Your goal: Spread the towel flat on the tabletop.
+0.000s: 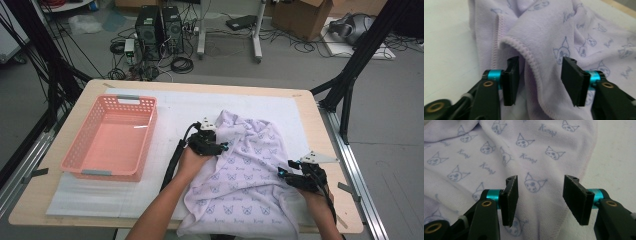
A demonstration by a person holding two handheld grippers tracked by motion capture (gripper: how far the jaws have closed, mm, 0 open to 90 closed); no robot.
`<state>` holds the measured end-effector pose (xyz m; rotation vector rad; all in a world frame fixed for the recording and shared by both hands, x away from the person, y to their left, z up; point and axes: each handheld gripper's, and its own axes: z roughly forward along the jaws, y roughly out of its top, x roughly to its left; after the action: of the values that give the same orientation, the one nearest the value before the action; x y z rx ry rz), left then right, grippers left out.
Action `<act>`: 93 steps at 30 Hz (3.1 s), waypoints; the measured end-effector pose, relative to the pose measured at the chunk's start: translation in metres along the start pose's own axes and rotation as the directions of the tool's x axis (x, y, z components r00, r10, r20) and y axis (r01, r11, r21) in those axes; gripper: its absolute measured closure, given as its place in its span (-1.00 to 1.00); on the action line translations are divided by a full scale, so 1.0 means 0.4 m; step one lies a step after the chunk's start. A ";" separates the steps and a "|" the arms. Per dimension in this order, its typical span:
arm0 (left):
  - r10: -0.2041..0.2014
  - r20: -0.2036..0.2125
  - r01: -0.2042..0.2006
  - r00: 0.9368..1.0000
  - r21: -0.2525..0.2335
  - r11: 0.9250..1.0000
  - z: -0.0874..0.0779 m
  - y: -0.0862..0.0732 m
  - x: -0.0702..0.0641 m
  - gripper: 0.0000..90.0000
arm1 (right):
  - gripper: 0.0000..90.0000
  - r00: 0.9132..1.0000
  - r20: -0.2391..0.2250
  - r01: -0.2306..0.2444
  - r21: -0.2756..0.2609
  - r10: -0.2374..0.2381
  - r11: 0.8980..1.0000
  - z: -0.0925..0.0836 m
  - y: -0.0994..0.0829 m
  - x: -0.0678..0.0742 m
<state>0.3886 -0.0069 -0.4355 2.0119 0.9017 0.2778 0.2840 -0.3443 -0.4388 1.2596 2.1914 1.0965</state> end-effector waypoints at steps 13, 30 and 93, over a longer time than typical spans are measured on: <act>0.030 0.040 -0.031 0.999 0.034 0.999 -0.042 -0.019 -0.033 0.85 | 0.01 1.000 0.007 -0.008 0.003 0.008 1.000 0.036 0.029 -0.007; 0.003 0.126 -0.005 0.992 0.019 1.000 -0.172 -0.130 -0.053 0.83 | 0.92 0.994 -0.080 0.089 0.111 -0.081 0.990 0.117 0.080 0.039; 0.051 0.022 -0.053 0.998 0.097 0.994 -0.050 -0.033 -0.011 0.94 | 0.18 1.000 0.009 -0.030 0.021 0.029 0.999 0.145 0.155 -0.048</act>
<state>0.3689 0.0072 -0.4339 2.1266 0.8665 0.2467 0.3660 -0.3172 -0.4273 1.3073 2.1898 1.0797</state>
